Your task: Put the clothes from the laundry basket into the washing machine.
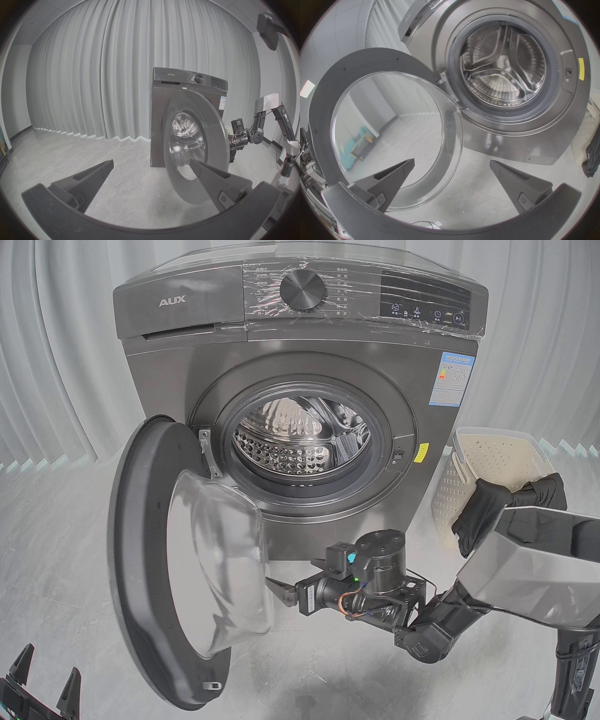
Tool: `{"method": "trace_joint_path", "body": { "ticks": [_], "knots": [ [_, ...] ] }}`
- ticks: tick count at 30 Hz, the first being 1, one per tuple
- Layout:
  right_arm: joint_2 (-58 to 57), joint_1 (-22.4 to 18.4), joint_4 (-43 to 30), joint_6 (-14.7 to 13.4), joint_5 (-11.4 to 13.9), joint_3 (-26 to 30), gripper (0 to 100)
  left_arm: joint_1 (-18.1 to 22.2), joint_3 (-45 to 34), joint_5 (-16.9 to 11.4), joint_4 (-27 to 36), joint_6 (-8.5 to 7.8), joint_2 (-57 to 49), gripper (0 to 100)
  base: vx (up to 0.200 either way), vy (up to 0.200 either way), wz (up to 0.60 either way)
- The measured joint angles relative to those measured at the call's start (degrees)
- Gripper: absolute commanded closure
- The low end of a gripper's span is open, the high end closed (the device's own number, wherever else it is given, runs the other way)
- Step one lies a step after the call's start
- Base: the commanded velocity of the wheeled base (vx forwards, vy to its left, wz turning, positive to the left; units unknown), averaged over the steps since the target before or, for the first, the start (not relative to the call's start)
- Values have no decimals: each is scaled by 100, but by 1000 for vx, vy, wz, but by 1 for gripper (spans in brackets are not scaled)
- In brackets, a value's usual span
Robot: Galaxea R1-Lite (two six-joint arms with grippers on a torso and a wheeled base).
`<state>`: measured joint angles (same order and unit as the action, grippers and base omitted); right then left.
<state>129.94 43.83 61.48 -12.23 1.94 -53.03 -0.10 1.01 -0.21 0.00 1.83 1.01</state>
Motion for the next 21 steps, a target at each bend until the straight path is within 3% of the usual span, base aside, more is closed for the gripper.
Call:
{"method": "trace_joint_path", "body": {
  "ticks": [7, 16, 21],
  "knots": [
    [261, 212, 21, -38, -6, -427, 0, 0, 0, -1, 0, 0, 2, 0, 0, 0, 0],
    [294, 0, -59, -35, 44, -549, 0, 0, 0, 0, 0, 0, 2, 0, -200, 0, 0],
    [317, -34, -77, -35, 74, -661, 0, 0, 0, 5, 0, 0, 0, 0, 0, 0, 0]
  ]
}}
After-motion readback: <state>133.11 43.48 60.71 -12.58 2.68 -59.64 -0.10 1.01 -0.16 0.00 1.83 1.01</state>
